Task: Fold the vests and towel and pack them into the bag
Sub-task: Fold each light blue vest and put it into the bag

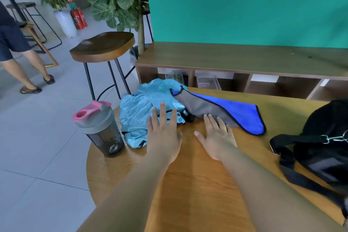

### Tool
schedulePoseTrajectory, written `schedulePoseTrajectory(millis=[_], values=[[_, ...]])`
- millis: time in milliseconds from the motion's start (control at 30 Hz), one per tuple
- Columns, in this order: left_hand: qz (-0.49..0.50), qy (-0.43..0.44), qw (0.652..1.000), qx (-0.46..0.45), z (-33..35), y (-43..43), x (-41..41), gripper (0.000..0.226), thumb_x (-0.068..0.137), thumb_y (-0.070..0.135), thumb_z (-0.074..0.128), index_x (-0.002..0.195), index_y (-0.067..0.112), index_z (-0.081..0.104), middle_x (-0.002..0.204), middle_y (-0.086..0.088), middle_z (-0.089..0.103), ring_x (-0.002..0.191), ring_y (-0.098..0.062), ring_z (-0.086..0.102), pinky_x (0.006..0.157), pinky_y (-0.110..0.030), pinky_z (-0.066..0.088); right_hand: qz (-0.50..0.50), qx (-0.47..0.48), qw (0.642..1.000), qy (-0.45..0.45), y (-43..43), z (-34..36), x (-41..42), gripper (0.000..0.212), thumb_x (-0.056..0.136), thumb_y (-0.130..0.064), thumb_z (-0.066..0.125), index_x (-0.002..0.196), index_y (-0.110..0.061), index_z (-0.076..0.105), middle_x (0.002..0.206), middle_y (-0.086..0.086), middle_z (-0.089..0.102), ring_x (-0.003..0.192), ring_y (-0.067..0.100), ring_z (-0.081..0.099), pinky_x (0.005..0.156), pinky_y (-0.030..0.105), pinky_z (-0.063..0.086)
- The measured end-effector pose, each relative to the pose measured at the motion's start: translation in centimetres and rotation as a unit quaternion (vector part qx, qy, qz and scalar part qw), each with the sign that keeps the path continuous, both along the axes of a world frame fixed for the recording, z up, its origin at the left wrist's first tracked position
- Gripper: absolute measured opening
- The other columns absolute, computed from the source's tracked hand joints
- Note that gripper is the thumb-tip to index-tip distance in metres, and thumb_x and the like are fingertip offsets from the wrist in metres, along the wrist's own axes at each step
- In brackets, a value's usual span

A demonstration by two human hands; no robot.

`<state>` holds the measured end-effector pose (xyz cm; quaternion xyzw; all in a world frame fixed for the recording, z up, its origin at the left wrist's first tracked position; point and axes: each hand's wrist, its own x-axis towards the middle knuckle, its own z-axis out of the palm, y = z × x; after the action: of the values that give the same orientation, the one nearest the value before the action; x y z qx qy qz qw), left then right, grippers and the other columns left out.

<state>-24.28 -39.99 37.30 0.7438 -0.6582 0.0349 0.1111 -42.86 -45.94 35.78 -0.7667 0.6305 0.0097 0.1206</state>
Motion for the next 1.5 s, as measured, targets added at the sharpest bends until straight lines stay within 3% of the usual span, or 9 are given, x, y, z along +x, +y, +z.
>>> schedulePoseTrajectory(millis=[133, 233, 433, 600, 767, 1033, 1200, 1367, 1500], values=[[-0.007, 0.000, 1.000, 0.012, -2.2, -0.9, 0.4, 0.070, 0.109, 0.046, 0.037, 0.167, 0.026, 0.004, 0.175, -0.012, -0.012, 0.161, -0.036, -0.011, 0.131, -0.052, 0.002, -0.090, -0.016, 0.995, 0.028, -2.5, -1.1, -1.7, 0.081, 0.101, -0.073, 0.005, 0.167, -0.028, -0.008, 0.175, -0.007, -0.016, 0.162, 0.024, -0.012, 0.131, 0.050, 0.003], [0.004, 0.016, 0.999, -0.033, -3.7, -0.3, 0.4, 0.065, 0.105, 0.036, 0.043, 0.165, 0.017, 0.026, 0.171, -0.010, 0.024, 0.159, -0.032, 0.014, 0.131, -0.050, 0.015, -0.139, -0.047, 0.989, 0.021, -2.7, -1.7, -2.2, 0.083, 0.100, -0.073, 0.005, 0.168, -0.027, -0.002, 0.176, -0.004, -0.010, 0.162, 0.025, -0.008, 0.131, 0.050, 0.005], [-0.014, 0.020, 0.993, -0.113, -4.6, -0.1, 0.8, 0.048, 0.095, 0.016, 0.061, 0.142, 0.008, 0.061, 0.136, -0.008, 0.062, 0.133, -0.031, 0.049, 0.120, -0.048, 0.040, -0.156, -0.168, 0.973, -0.014, -1.2, -1.3, -1.5, 0.073, 0.104, -0.056, 0.036, 0.166, -0.020, 0.021, 0.174, 0.007, 0.014, 0.160, 0.030, 0.011, 0.129, 0.051, 0.021], [0.002, 0.057, 0.994, -0.090, -4.1, -0.2, 0.3, 0.052, 0.097, 0.024, 0.058, 0.148, 0.012, 0.049, 0.142, -0.007, 0.055, 0.130, -0.027, 0.052, 0.116, -0.042, 0.042, 0.044, -0.260, 0.964, -0.044, 0.7, -1.5, -0.7, 0.069, 0.103, -0.037, 0.051, 0.165, -0.022, 0.026, 0.173, 0.000, 0.023, 0.153, 0.022, 0.034, 0.122, 0.045, 0.038], [0.031, 0.027, 0.994, -0.103, -4.5, -0.4, 0.2, 0.060, 0.102, 0.036, 0.055, 0.155, 0.011, 0.042, 0.138, -0.006, 0.052, 0.123, -0.027, 0.054, 0.110, -0.042, 0.044, 0.086, -0.271, 0.957, -0.062, 0.9, -2.5, -0.3, 0.070, 0.102, -0.040, 0.053, 0.165, -0.023, 0.028, 0.168, -0.004, 0.035, 0.145, 0.018, 0.045, 0.117, 0.040, 0.043], [-0.080, -0.037, 0.972, -0.216, -4.8, -0.1, 0.3, 0.011, 0.100, 0.017, 0.055, 0.100, 0.016, 0.066, 0.090, -0.002, 0.058, 0.083, -0.027, 0.057, 0.080, -0.042, 0.042, 0.181, -0.266, 0.943, -0.079, 2.6, -2.4, 2.0, 0.079, 0.095, -0.035, 0.065, 0.165, -0.032, 0.027, 0.169, -0.006, 0.030, 0.156, 0.020, 0.026, 0.125, 0.042, 0.031], [-0.150, 0.016, 0.964, -0.217, -3.7, 0.8, -0.4, 0.019, 0.102, 0.034, 0.051, 0.100, 0.017, 0.060, 0.101, -0.003, 0.054, 0.094, -0.027, 0.055, 0.086, -0.043, 0.044, 0.140, -0.309, 0.928, -0.155, 2.2, -3.0, 1.5, 0.034, 0.095, -0.023, 0.064, 0.129, -0.020, 0.069, 0.130, -0.004, 0.069, 0.137, 0.022, 0.053, 0.111, 0.044, 0.047], [-0.125, 0.049, 0.970, -0.205, -3.4, 1.5, -0.3, 0.072, 0.094, 0.066, 0.060, 0.141, 0.012, 0.054, 0.154, -0.011, 0.044, 0.147, -0.031, 0.038, 0.122, -0.047, 0.032, 0.074, -0.307, 0.923, -0.219, 4.3, -3.1, 1.3, 0.036, 0.084, 0.002, 0.068, 0.117, -0.010, 0.063, 0.102, 0.009, 0.070, 0.091, 0.029, 0.069, 0.077, 0.039, 0.060], [-0.148, 0.009, 0.977, -0.152, -3.5, 2.0, -0.6, 0.080, 0.090, 0.068, 0.061, 0.150, 0.017, 0.045, 0.150, -0.001, 0.054, 0.150, -0.019, 0.039, 0.129, -0.046, 0.019, -0.007, -0.276, 0.921, -0.274, 6.9, -2.9, -0.6, 0.034, 0.092, 0.002, 0.062, 0.122, -0.014, 0.056, 0.089, 0.004, 0.062, 0.069, 0.021, 0.060, 0.059, 0.035, 0.053]])
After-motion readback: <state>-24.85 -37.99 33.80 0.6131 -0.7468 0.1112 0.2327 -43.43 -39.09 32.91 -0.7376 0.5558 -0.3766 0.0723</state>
